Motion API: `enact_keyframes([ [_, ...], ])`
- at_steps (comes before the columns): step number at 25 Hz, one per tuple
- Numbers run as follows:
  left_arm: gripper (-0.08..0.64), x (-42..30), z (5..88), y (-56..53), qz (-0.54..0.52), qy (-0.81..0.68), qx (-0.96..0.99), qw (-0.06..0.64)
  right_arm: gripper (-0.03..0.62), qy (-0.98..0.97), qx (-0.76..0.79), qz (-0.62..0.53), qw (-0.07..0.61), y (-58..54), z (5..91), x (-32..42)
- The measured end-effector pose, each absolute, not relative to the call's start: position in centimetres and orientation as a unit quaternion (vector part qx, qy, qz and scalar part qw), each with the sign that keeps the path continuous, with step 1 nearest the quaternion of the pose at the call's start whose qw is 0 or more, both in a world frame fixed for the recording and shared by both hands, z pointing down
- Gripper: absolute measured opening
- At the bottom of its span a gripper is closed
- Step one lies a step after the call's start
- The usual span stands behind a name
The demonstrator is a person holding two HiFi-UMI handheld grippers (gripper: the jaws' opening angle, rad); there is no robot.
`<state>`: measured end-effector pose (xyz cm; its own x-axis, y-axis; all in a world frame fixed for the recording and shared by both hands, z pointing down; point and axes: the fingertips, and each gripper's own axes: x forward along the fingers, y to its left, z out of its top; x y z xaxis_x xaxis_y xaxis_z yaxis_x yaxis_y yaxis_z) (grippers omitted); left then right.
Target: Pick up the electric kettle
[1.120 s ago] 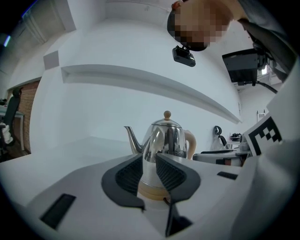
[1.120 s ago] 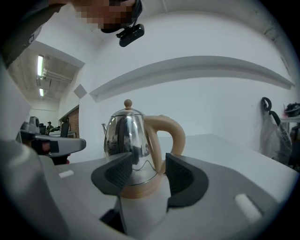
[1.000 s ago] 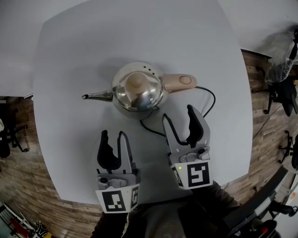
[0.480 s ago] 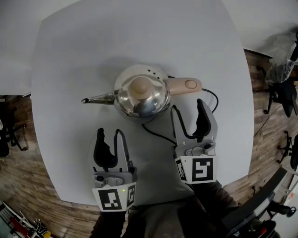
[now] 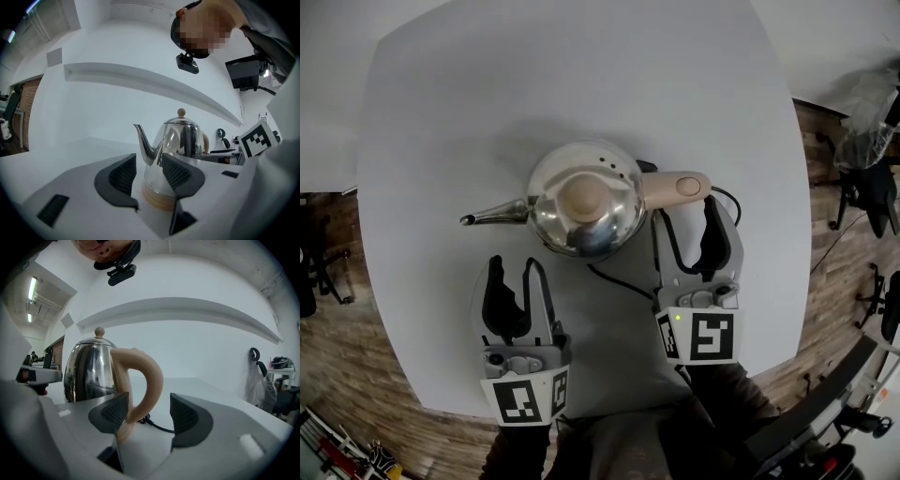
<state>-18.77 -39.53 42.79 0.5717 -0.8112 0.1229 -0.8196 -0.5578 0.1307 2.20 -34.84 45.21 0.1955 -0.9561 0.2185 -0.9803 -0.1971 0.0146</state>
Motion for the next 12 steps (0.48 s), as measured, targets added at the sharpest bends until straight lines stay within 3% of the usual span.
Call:
enact_keyframes([
  [12, 0.155, -19.0, 43.1, -42.0, 0.02, -0.472, 0.878, 0.077, 0.244, -0.618, 0.779, 0.068, 0.079, -36.5, 45.6, 3.6],
])
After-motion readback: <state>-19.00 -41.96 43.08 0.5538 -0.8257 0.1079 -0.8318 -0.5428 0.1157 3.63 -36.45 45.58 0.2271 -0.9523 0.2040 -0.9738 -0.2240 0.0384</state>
